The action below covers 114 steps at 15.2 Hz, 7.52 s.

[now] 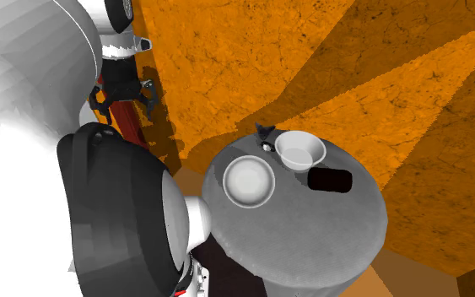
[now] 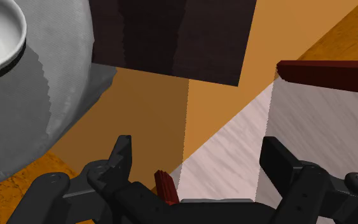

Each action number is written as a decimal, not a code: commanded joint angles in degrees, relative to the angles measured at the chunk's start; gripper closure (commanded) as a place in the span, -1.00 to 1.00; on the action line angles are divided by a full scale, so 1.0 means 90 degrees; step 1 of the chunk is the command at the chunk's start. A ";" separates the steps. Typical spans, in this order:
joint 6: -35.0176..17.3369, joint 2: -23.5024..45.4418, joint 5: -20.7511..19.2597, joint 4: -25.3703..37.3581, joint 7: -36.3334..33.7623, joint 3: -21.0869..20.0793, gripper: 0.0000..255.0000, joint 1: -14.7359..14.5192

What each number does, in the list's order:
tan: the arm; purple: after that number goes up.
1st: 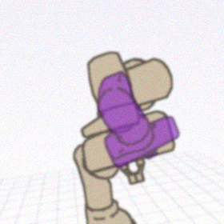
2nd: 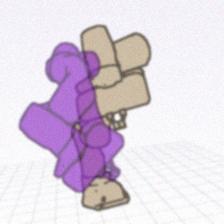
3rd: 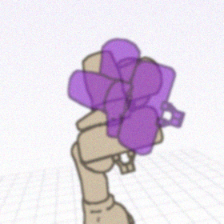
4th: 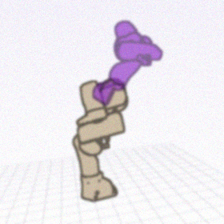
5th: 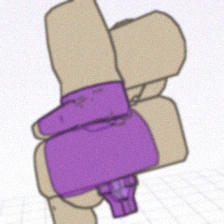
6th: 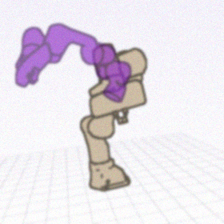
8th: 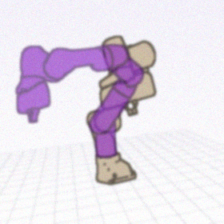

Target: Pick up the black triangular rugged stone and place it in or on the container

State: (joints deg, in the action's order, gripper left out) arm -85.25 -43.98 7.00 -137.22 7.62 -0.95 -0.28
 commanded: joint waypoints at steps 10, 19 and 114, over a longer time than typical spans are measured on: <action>-0.1020 0.0442 -0.1165 -0.0599 0.2013 0.1136 -1.00 0.0215; -0.2365 0.1764 -0.1993 -0.0447 0.3922 0.2280 -1.00 0.0338; -0.8602 0.7638 -0.1416 0.1529 0.8873 0.4638 1.00 0.0191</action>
State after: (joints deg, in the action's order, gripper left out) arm -163.21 25.44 -5.37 -123.33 87.50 40.28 1.84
